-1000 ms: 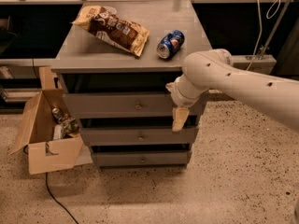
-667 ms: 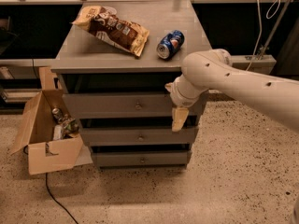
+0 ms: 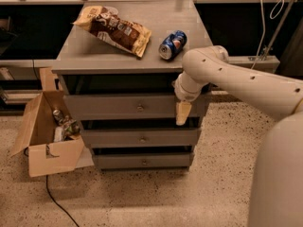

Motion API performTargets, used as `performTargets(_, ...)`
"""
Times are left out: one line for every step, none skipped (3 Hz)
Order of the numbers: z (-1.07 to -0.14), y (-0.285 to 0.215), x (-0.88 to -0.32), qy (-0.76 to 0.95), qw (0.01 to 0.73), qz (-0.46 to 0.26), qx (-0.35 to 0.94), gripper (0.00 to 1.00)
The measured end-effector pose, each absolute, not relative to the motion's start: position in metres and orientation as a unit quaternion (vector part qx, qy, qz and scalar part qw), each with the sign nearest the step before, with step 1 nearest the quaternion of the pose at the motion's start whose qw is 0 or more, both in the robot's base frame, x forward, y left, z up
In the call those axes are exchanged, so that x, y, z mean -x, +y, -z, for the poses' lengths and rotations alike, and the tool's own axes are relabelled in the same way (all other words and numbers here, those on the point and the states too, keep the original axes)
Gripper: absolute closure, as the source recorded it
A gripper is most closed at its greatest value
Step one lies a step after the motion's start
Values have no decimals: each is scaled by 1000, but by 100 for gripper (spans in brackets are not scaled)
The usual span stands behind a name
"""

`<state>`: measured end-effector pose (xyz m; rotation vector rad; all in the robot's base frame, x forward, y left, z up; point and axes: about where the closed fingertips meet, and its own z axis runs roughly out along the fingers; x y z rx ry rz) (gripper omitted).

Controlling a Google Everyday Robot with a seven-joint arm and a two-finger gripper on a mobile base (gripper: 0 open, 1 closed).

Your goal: Open top drawer

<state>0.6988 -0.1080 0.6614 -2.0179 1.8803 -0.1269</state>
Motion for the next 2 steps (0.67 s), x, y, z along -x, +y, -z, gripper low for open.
performTargets(-637,-120,-727,690,157,52,705,2)
performTargets(-625,-123,-733,700,143,55,698,25)
